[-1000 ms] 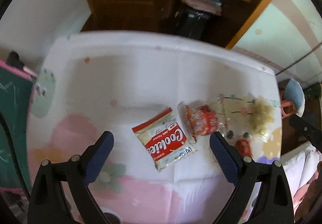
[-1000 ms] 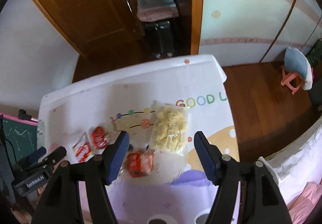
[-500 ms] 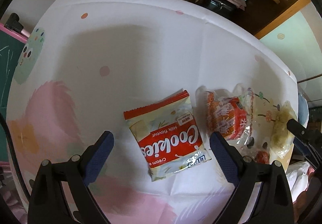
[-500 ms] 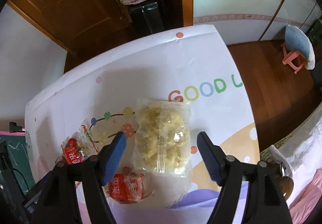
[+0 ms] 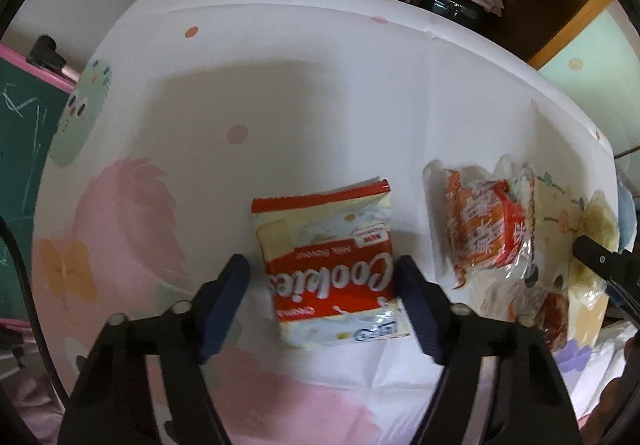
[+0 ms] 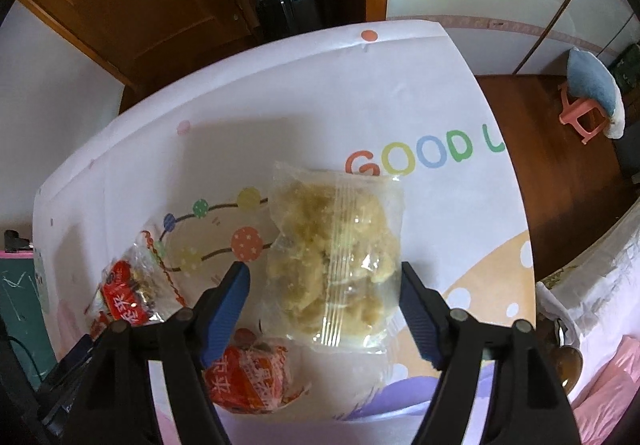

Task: Organize snacks
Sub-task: 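Grasp the Cookies bag with the left gripper while the right grasps the clear puffed-snack bag, then carry both bags over the tray and lower them in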

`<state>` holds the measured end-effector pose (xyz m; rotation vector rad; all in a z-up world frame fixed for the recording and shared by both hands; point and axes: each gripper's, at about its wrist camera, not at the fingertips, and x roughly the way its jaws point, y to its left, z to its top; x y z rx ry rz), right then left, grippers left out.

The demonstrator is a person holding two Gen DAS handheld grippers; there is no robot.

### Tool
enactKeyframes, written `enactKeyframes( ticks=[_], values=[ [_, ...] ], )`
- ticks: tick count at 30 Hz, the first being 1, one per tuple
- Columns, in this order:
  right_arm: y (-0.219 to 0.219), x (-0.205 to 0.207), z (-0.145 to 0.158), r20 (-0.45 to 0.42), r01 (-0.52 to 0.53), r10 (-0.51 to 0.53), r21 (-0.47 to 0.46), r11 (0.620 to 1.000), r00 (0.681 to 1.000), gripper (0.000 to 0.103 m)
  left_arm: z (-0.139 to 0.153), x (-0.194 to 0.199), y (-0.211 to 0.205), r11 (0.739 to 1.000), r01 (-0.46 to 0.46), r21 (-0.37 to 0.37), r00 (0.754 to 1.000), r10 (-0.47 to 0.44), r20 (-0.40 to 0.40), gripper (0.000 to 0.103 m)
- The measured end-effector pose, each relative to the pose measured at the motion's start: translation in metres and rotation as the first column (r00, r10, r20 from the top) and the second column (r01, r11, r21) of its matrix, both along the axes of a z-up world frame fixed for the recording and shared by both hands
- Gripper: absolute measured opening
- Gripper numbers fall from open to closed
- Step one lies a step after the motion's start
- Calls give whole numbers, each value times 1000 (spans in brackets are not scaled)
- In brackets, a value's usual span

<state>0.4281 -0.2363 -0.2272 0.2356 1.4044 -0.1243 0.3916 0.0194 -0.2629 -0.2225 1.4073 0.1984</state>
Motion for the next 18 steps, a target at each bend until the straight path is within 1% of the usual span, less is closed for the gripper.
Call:
enactKeyframes(
  ticks=[1,2,4,6,9,12,15,18],
  values=[
    [1,-2,-1,-9,-1,1,-10,1000,1000,63,3,0,1,1000,8,1,1000,-8,6,60],
    [2,-2,-1,-6,-5,4,-22,1000,1000,60,4,-1,1,1000,17,1,1000,-17,9,54],
    [5,-3,0,-8,-19,19,-29,999,1000,55,7,-6,-1,1000,29,0,999,-29,13,49],
    [7,-5,3,-1,-25,25,-41,999,1000,46,9,-8,-5,999,38,-9,999,-38,13,46],
    [10,-10,7,4,-30,30,-34,999,1000,42,11,-12,-3,999,40,-23,999,-40,10,44],
    [10,-14,11,6,-33,33,-21,999,999,40,16,-12,3,999,45,-24,999,-45,13,44],
    [11,-21,18,15,-38,38,-9,999,999,39,26,-26,14,998,60,-12,998,-60,30,44],
    [12,-29,29,30,-45,45,7,999,999,39,43,-38,18,997,81,5,995,-82,57,44]
  ],
)
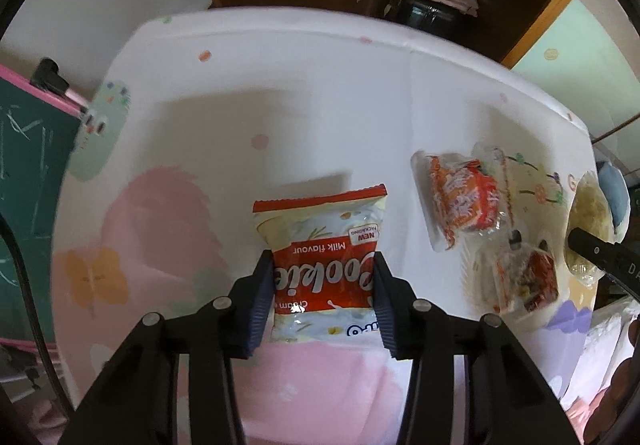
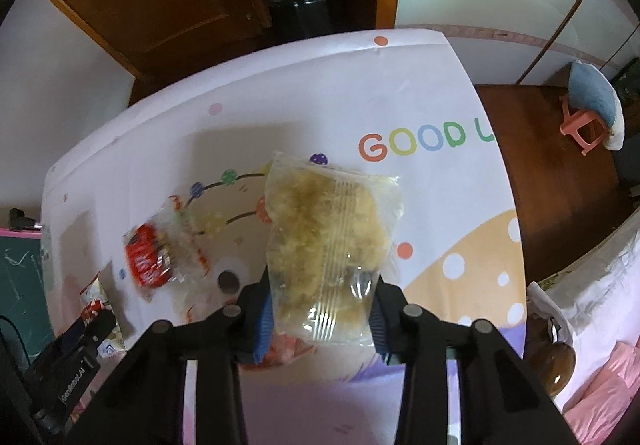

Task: Organize snacks
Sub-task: 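Carry both bags over the tray and lower them in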

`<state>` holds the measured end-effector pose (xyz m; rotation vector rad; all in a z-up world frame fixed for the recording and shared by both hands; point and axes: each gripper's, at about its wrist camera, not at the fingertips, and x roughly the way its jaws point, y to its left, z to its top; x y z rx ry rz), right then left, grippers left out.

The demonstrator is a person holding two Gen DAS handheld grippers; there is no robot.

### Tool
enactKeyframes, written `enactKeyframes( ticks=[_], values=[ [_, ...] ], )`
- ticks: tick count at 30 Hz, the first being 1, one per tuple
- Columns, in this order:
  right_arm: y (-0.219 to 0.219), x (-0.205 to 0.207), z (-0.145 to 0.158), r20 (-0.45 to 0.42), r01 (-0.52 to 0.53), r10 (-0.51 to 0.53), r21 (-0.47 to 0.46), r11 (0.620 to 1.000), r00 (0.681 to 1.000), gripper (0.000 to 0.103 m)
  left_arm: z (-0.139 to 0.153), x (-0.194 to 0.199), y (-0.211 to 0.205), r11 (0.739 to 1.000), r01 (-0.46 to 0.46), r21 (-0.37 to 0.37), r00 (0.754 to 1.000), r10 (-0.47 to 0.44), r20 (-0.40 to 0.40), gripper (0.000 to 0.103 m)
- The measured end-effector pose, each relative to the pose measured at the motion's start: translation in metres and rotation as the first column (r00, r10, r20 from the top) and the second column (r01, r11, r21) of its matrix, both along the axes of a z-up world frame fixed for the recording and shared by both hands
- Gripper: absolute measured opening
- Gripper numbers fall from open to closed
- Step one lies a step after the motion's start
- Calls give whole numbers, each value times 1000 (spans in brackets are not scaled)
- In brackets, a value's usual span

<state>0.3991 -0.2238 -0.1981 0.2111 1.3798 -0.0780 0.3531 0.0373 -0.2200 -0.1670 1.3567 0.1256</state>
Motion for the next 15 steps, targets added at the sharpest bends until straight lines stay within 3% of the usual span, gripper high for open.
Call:
enactKeyframes(
  ticks=[7,15],
  values=[
    [5,-30,35,41,-26,24,58,998,999,39,54,-29,6,999,32,9,997,-32,69,44],
    [22,-77,102,134,-114,101,100,988,986,39,131,-71,10,993,110,53,975,-118,187,44]
  ],
)
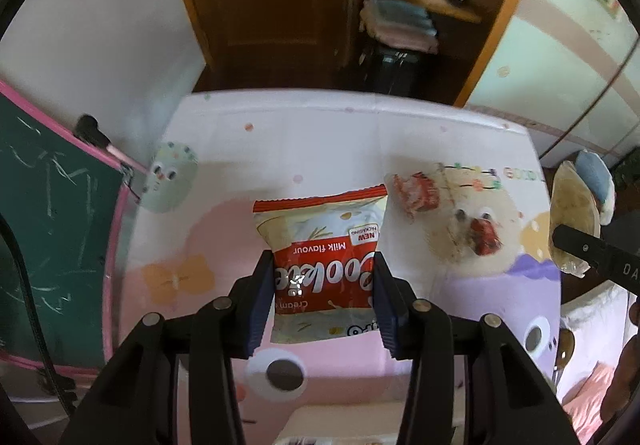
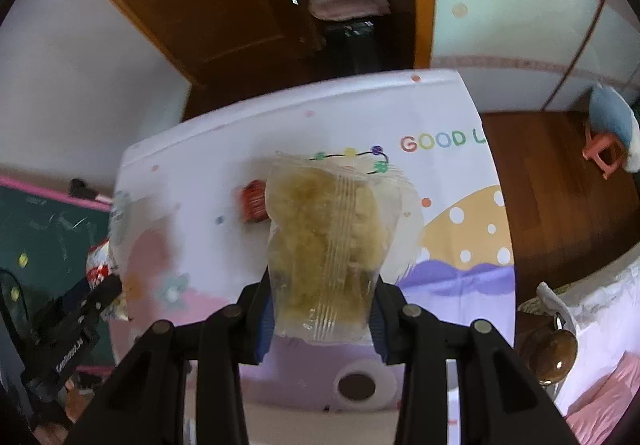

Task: Organize snacks
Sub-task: 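Carry both bags over the tray and lower them in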

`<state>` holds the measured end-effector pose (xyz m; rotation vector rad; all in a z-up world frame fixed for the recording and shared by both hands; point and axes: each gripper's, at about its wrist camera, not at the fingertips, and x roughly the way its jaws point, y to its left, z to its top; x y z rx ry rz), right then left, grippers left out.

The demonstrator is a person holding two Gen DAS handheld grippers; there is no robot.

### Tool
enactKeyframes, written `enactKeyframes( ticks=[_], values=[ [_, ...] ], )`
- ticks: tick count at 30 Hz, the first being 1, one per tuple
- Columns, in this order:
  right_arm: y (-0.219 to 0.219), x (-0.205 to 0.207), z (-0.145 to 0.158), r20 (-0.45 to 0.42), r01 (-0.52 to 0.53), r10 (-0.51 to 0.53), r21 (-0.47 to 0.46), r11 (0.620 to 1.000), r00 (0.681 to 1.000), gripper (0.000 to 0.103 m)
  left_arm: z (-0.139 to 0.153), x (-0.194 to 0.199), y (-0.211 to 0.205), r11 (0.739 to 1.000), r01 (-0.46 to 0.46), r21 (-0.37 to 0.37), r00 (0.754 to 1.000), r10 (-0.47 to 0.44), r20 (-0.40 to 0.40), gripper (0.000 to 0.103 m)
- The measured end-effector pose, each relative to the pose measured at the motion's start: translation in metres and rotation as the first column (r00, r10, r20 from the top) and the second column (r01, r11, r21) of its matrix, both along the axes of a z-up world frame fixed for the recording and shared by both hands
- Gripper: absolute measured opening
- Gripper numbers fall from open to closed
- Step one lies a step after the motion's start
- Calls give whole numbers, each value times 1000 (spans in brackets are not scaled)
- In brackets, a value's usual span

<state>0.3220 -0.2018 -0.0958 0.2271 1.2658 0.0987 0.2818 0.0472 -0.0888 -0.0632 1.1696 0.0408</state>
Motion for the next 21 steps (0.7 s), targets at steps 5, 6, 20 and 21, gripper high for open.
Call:
enactKeyframes(
  ticks=[5,6,20,21],
  values=[
    [11,-42,40,64,-64,63,7,998,996,39,41,-42,3,999,46,14,997,-46,59,44],
    [13,-52,49,76,-76,75,7,997,994,39,48,-51,2,998,56,18,996,-57,69,44],
    [23,-177,100,168,-202,201,-13,979,965,39,95,-170,-32,974,223,29,966,-225,130,44],
    [23,-185,100,170,-206,205,-9,978,964,39,95,-177,-35,972,232,31,963,-234,131,44]
  ],
)
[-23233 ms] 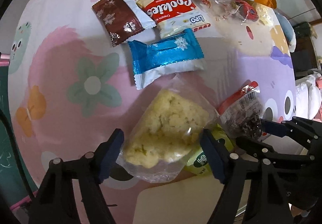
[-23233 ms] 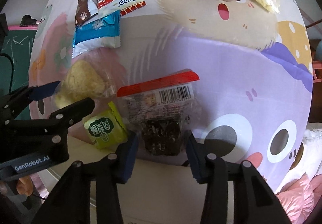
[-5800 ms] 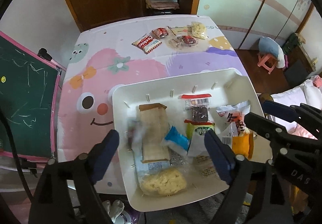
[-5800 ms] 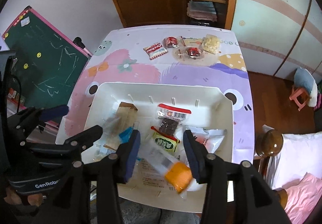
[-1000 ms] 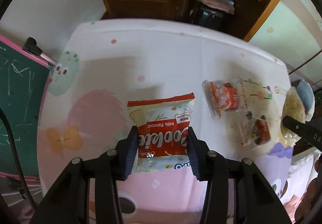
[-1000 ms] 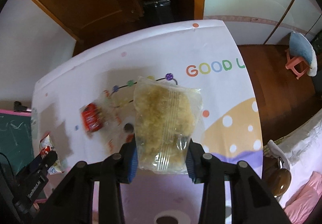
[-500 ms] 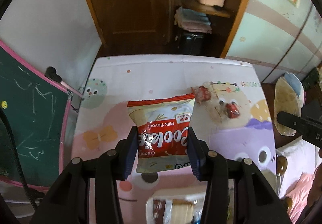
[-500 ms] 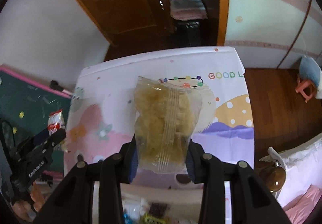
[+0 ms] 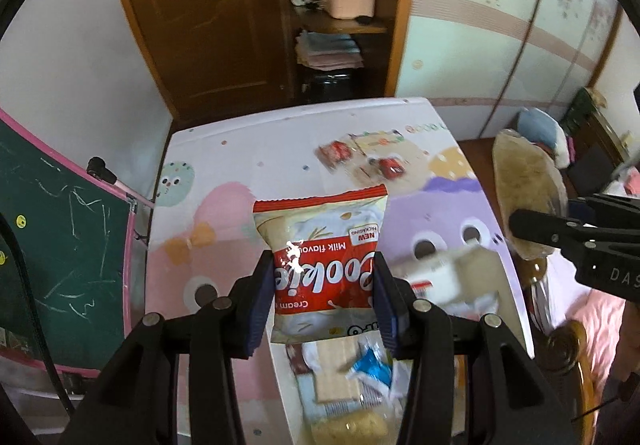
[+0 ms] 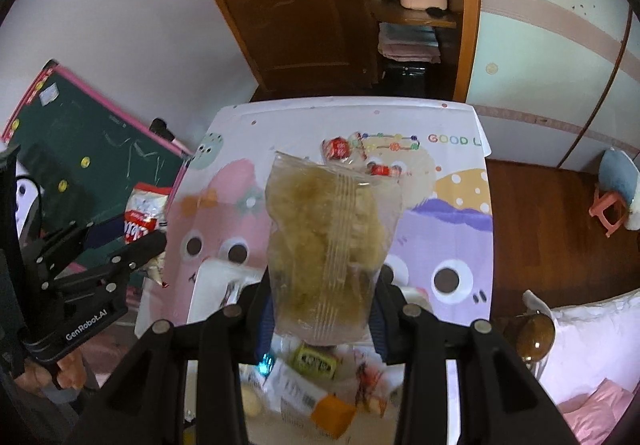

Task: Organize snacks
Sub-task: 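Carry both bags over the tray and lower them in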

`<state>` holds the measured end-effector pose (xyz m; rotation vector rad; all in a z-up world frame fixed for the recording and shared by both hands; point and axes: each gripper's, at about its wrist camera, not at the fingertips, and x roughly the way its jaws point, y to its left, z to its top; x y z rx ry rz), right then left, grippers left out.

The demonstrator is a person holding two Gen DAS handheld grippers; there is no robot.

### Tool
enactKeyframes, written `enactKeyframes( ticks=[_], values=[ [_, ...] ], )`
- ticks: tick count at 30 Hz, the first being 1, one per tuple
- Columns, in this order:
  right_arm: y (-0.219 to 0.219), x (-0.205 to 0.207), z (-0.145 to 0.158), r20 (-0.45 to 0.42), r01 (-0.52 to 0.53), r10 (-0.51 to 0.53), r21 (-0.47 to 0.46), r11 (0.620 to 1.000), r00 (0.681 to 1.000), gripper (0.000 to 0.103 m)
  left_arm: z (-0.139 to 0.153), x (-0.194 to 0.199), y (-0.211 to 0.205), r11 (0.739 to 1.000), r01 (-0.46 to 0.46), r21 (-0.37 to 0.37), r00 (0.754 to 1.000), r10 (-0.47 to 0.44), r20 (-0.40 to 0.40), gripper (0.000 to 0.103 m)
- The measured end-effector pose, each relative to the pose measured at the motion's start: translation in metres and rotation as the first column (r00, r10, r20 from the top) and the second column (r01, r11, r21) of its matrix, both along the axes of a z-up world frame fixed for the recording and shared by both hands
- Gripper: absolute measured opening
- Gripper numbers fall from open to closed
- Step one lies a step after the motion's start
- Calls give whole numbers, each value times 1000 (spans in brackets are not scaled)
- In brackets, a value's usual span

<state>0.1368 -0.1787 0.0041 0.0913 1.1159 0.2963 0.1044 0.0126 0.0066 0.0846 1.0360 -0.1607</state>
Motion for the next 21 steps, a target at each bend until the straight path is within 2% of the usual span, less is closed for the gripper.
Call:
enactKeyframes(
  ticks=[8,14,21],
  values=[
    [-2,-49,-10,-12,-3,3,22,1000,1000,39,-17,-44,-24,997,72,-20,997,-73,-39,44],
    [-3,-74,-24,-33,10,-10,27,1000,999,39,-32,-63,-38,995,88,-54,993,-92,-71,44],
    [-4,-87,-44,-78,32,-31,11,999,996,39,-45,-69,-47,994,98,-50,991,-102,-91,44]
  ],
)
